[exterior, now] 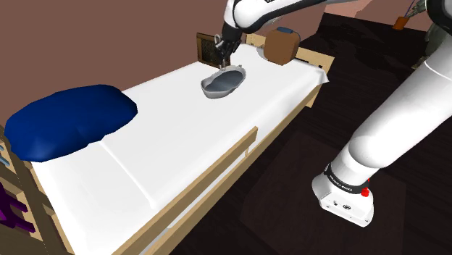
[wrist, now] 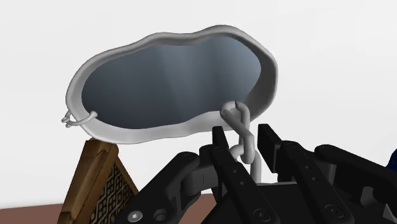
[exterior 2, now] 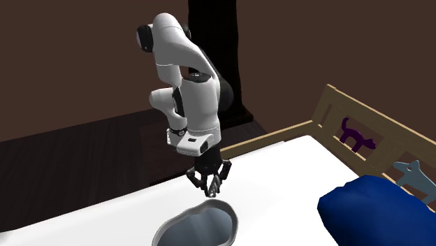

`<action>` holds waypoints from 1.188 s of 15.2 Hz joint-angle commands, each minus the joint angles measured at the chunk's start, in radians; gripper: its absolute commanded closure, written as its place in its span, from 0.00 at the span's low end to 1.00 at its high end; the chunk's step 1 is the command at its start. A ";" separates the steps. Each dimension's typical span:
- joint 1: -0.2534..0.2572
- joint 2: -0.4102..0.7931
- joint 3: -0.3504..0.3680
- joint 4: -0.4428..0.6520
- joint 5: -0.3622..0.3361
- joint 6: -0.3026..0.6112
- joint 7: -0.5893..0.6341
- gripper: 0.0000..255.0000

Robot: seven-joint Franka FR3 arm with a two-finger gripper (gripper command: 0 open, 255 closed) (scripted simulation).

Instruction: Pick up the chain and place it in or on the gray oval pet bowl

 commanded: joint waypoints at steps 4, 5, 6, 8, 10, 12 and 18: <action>-0.044 0.092 -0.057 0.089 0.030 0.005 -0.122 1.00; -0.053 0.113 -0.067 0.112 0.037 0.004 -0.145 1.00; -0.067 0.145 -0.080 0.147 0.047 0.000 -0.179 1.00; -0.068 0.152 -0.080 0.129 0.046 0.026 -0.178 1.00; -0.068 0.160 -0.080 0.111 0.046 0.052 -0.178 1.00; -0.067 0.169 -0.080 0.094 0.045 0.077 -0.178 1.00; -0.067 0.186 -0.080 0.067 0.043 0.121 -0.177 1.00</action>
